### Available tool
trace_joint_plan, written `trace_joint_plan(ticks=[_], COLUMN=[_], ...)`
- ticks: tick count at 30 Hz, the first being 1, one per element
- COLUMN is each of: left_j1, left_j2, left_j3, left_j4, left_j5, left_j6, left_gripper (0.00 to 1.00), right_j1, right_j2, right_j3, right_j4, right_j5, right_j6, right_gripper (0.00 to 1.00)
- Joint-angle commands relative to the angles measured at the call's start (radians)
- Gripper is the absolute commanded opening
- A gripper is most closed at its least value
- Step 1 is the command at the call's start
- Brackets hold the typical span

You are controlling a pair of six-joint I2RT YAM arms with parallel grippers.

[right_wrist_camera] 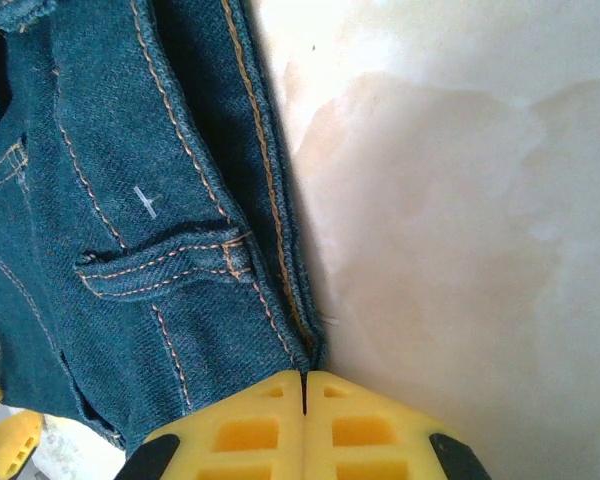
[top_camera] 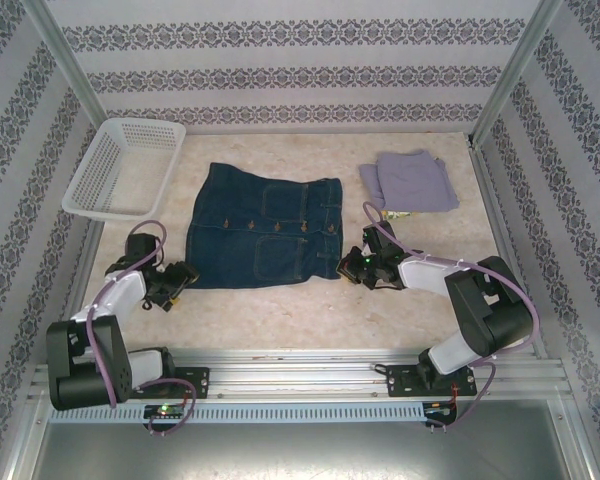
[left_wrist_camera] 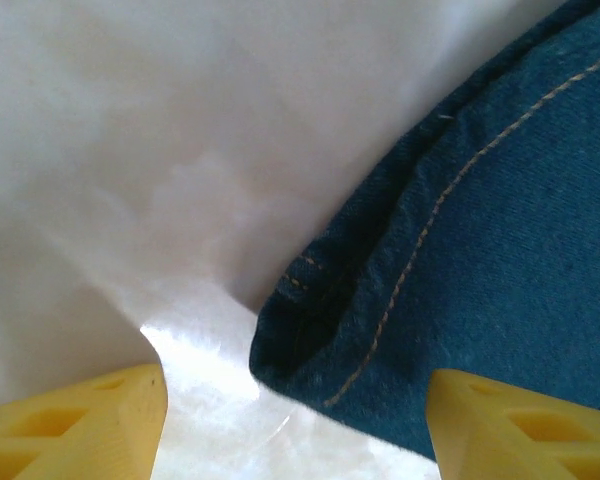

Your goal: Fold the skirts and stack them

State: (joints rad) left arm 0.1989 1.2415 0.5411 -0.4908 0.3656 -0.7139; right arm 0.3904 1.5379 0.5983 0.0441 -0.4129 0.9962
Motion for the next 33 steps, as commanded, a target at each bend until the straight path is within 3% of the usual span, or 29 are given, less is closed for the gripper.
trace_joint_plan(ticks=[1, 3, 6, 12, 15, 26, 33], left_j1=[0.011, 0.011, 0.010, 0.011, 0.010, 0.011, 0.011], left_j2=[0.064, 0.107, 0.122, 0.080, 0.070, -0.288, -0.124], left_j3=[-0.005, 0.003, 0.007, 0.007, 0.015, 0.141, 0.310], left_j4=[0.126, 0.161, 0.174, 0.202, 0.247, -0.118, 0.063], left_j5=[0.032, 0.054, 0.087, 0.043, 0.077, -0.051, 0.047], left_j6=[-0.012, -0.023, -0.028, -0.015, -0.038, 0.009, -0.036], left_gripper=[0.61, 0.48, 0.18, 0.13, 0.00, 0.00, 0.00], right_j1=[0.005, 0.006, 0.004, 0.005, 0.006, -0.019, -0.092], right_j2=[0.004, 0.000, -0.018, -0.066, -0.095, -0.367, -0.345], right_j3=[0.006, 0.005, -0.003, -0.023, -0.025, -0.075, 0.059], right_j4=[0.028, 0.024, 0.013, 0.052, 0.053, 0.027, 0.055], right_j5=[-0.010, -0.005, 0.012, 0.004, 0.000, 0.053, 0.125], right_j6=[-0.011, -0.009, -0.004, -0.025, -0.046, -0.090, -0.121], right_gripper=[0.00, 0.00, 0.00, 0.00, 0.00, 0.00, 0.00])
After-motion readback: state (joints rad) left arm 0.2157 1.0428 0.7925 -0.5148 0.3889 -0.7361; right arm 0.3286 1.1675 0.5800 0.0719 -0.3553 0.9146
